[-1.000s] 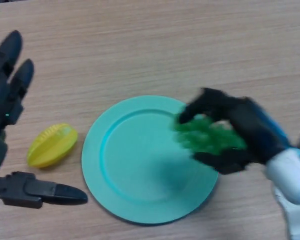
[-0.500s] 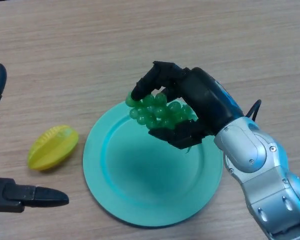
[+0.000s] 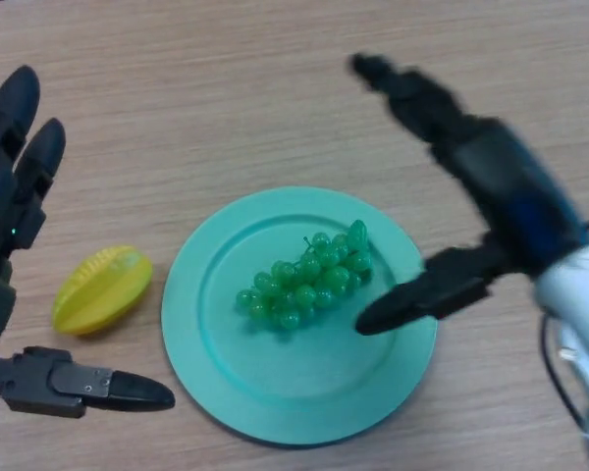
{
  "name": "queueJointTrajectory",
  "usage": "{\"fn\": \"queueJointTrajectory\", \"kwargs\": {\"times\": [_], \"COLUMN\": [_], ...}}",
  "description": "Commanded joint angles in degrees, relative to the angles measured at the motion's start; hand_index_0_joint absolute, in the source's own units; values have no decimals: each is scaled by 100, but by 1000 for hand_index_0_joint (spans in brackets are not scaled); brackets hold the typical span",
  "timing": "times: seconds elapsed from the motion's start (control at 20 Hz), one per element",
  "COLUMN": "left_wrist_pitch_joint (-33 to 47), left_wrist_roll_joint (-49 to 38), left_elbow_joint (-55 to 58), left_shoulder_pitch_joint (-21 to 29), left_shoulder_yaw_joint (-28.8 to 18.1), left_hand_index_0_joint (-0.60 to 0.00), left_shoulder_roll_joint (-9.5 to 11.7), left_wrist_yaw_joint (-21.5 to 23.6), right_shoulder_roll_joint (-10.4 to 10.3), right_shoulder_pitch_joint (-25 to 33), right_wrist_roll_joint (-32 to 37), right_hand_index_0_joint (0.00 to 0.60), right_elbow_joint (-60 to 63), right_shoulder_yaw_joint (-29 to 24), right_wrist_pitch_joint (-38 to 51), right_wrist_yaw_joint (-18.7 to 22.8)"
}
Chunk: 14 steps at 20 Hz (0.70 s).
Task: Pick up the green grapes and place it on the plate
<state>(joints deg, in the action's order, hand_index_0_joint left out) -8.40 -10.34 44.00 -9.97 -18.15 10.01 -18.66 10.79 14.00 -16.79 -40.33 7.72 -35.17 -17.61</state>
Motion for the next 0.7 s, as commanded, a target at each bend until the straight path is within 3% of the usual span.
{"fn": "queueJointTrajectory", "kwargs": {"times": [0.05, 0.1, 0.2, 0.3, 0.5, 0.7], "left_wrist_pitch_joint": [409, 330, 334, 341, 259, -157], "left_wrist_roll_joint": [-41, -84, -88, -55, 129, -310], "left_elbow_joint": [276, 272, 180, 78, 71, 270], "left_shoulder_pitch_joint": [156, 196, 278, 341, 440, 446], "left_shoulder_yaw_joint": [-183, -210, -218, -226, -110, -213], "left_hand_index_0_joint": [0, 0, 0, 0, 0, 0], "left_shoulder_roll_joint": [223, 255, 288, 337, 395, 393], "left_wrist_yaw_joint": [54, 51, 97, 134, 225, 245], "right_shoulder_roll_joint": [9, 21, 138, 274, 327, 359], "right_shoulder_pitch_joint": [-131, -357, -604, -742, -802, -891], "right_wrist_roll_joint": [811, 1491, 2194, 2473, 2464, 2205], "right_hand_index_0_joint": [0, 0, 0, 0, 0, 0], "right_elbow_joint": [-723, -981, -1112, -1175, -1226, -1364], "right_shoulder_yaw_joint": [-604, -869, -1050, -1086, -982, -990], "right_wrist_pitch_joint": [345, 179, 340, 539, 680, 722], "right_wrist_yaw_joint": [171, 377, 788, 973, 1174, 935]}}
